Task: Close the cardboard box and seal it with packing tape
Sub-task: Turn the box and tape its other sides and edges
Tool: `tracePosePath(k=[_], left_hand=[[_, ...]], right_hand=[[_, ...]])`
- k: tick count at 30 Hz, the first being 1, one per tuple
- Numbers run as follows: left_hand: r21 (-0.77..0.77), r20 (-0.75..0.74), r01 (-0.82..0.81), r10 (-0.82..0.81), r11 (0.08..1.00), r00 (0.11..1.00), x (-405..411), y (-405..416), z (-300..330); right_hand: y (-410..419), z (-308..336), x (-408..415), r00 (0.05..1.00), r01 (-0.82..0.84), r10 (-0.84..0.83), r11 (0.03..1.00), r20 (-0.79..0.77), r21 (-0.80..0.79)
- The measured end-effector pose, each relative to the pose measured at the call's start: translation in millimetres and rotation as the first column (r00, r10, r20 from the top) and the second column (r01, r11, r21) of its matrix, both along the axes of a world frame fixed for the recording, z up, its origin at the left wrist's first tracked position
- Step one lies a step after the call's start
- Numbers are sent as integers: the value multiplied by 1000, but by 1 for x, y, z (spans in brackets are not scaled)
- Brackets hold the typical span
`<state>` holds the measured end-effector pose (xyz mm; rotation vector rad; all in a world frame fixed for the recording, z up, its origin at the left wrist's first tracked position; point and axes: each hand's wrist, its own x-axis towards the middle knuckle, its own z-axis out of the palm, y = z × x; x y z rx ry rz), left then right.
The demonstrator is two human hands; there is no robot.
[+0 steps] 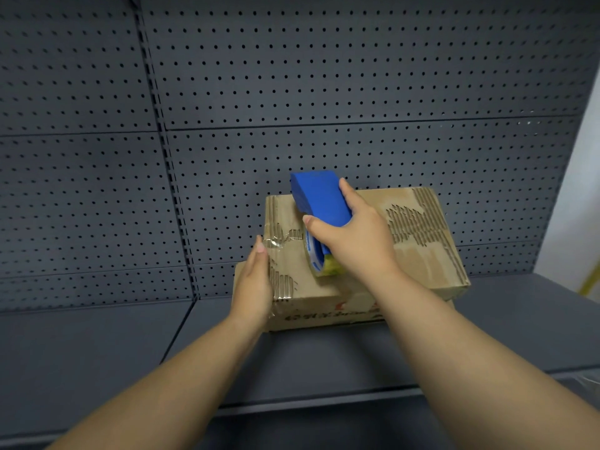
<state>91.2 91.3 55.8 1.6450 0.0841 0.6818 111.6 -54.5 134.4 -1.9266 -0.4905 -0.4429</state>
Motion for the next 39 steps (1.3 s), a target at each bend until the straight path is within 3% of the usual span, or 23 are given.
tracePosePath(k=[2, 4, 5, 7, 8, 12, 15, 22, 26, 29, 35, 39], left_hand=[[-68, 44, 49, -46, 997, 998, -1, 3, -4], [138, 150, -36, 15, 990, 989, -9, 5, -11], [329, 207, -90, 21, 940, 978, -12, 7, -15], [709, 299, -206, -23, 674, 954, -10, 18, -26], [808, 317, -245, -45, 536, 947, -9, 23, -27], [932, 331, -298, -149, 206, 932, 3, 37, -18], [927, 376, -370, -186, 70, 908, 9, 38, -16], [933, 360, -357, -134, 41, 923, 9, 36, -21], [972, 198, -214, -156, -94, 968, 2, 46, -10], [966, 184, -212, -180, -150, 966, 1, 49, -5], [991, 128, -132, -97, -37, 987, -3, 40, -7], [984, 92, -85, -41, 155, 995, -15, 27, 10]], right_hand=[[0, 0, -1, 1000, 9, -9, 1000, -1, 2], [0, 1, -3, 1000, 11, -11, 1000, 0, 6], [0, 1, -3, 1000, 9, -9, 1000, 1, 7], [0, 2, -4, 1000, 8, -8, 1000, 4, 1], [-1, 2, -4, 1000, 10, -10, 1000, 6, -3], [-1, 3, -5, 1000, 13, -12, 1000, 17, -8], [-2, 4, -5, 1000, 13, -13, 1000, 28, -20], [0, 2, -6, 999, 14, -12, 999, 39, -33], [-1, 3, -6, 999, 11, -10, 999, 33, -30], [-2, 1, -6, 999, 6, -5, 1000, 42, -29], [-3, 0, -4, 999, -10, 11, 1000, 47, -22], [-12, 3, -2, 997, -19, 20, 1000, 69, -14]])
